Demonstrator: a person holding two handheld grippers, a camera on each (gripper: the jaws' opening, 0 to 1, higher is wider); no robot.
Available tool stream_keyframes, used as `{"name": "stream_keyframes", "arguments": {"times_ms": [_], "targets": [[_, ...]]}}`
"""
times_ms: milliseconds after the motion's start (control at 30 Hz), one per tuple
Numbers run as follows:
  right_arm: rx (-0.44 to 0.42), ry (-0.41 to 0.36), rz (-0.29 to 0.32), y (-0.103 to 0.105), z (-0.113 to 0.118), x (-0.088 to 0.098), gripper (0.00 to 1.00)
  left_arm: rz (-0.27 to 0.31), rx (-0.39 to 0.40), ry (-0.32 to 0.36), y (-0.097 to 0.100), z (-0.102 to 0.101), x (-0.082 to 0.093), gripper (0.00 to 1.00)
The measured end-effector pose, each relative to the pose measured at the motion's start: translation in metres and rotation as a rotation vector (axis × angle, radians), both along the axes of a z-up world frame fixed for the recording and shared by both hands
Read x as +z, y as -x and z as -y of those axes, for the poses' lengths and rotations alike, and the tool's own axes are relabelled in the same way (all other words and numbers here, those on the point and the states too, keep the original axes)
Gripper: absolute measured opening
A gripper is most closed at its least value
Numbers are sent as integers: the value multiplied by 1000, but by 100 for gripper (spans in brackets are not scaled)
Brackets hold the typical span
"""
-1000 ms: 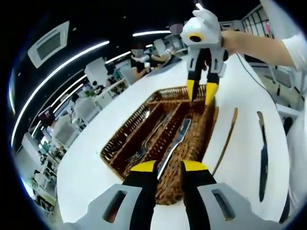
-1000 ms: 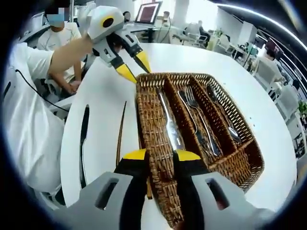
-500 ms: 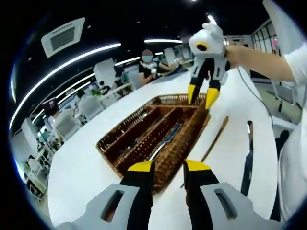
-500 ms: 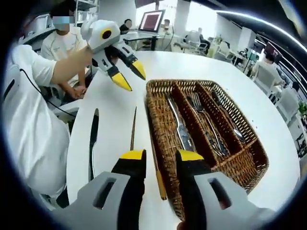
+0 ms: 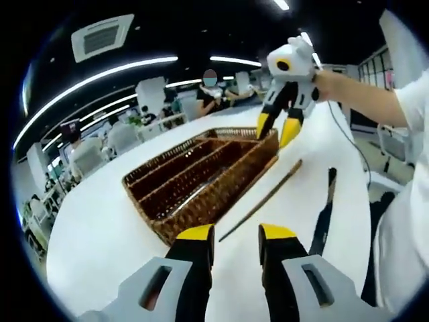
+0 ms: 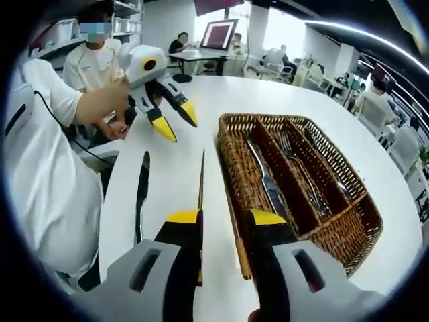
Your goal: Arrange the knives, forks, and spoons in their matching storage slots by inserting each utensil handle-first until every utensil is classified and aligned in the correct compartment
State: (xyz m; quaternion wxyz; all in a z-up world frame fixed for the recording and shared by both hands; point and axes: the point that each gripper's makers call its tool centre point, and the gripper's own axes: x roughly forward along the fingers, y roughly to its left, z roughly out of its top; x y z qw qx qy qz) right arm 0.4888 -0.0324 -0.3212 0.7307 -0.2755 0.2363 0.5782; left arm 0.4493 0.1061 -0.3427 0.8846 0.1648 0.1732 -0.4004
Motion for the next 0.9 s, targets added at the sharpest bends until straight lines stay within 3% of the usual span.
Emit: {"name": "stream_keyframes", "arguments": {"times_ms": [600,900], "targets": [[74,-18,-30,41,-9,-12,27,-43,-41,49,43,13,-14,26],[141,21,-49,67,-13,-21,24,-57,-55,64,54,15,-22,26]]}}
